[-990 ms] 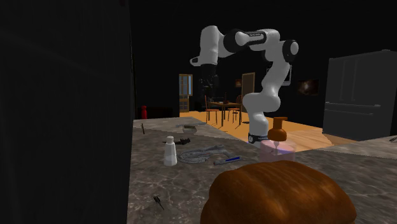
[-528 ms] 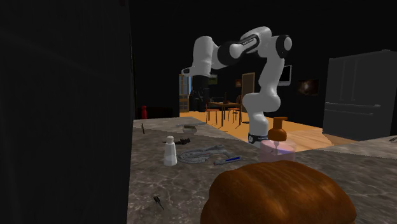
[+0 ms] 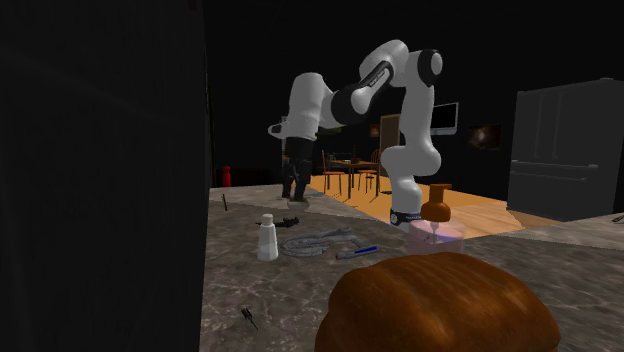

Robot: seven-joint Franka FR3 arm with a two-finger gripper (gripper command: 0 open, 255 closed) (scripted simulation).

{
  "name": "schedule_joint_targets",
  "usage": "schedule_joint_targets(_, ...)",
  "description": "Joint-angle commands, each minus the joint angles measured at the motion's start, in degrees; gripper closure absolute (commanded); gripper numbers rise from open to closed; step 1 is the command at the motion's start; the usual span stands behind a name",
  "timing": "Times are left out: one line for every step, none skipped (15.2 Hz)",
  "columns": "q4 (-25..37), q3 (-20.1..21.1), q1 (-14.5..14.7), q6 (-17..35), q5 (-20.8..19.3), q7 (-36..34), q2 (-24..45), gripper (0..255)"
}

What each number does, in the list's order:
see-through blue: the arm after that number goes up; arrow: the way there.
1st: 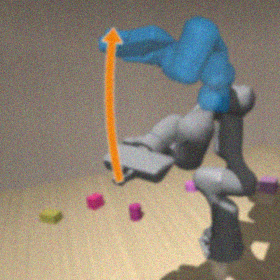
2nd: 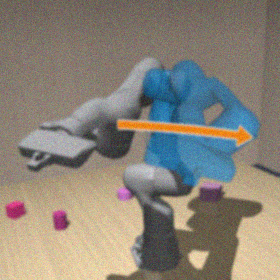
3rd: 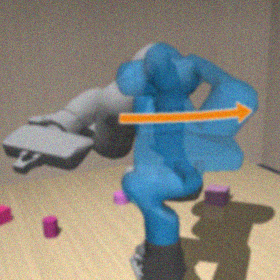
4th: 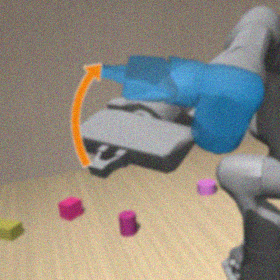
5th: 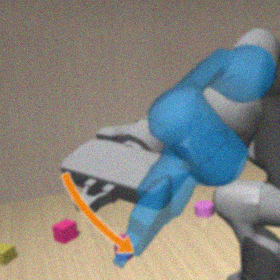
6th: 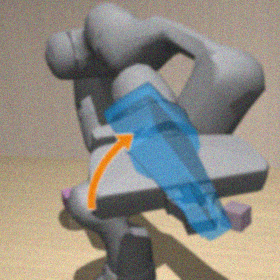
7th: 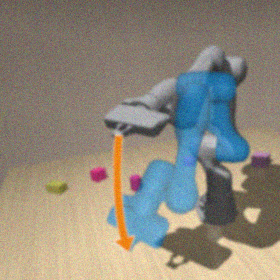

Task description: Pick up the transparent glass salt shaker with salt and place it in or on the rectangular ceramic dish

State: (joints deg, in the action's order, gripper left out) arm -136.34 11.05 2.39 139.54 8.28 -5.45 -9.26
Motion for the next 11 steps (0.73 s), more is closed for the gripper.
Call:
schedule_joint_targets(2.5, 0.6, -0.1, 3.4, -0.8, -1.5, 4.7, 0)
schedule_joint_targets(3.8, 0.9, 0.0, 4.8, -1.4, -2.5, 6.9, 0)
schedule_joint_targets(5.1, 1.1, 0.1, 6.2, -2.1, -3.5, 9.1, 0)
schedule_joint_targets(6.3, 1.3, 0.2, 7.3, -2.7, -4.4, 11.0, 0)
schedule_joint_targets(6.3, 1.2, 0.3, 8.0, -2.9, -4.5, 11.7, 0)
schedule_joint_targets(6.3, 1.2, 0.3, 8.7, -3.1, -4.6, 12.3, 0)
schedule_joint_targets(6.4, 1.2, 0.4, 9.4, -3.3, -4.8, 13.1, 0)
schedule_joint_targets(6.4, 1.2, 0.4, 10.0, -3.5, -4.9, 13.8, 0)
schedule_joint_targets(6.5, 1.2, 0.5, 10.7, -3.7, -5.1, 14.5, 0)
schedule_joint_targets(6.5, 1.2, 0.5, 11.3, -4.0, -5.2, 15.2, 0)
schedule_joint_targets(6.6, 1.2, 0.6, 12.0, -4.2, -5.4, 15.9, 0)
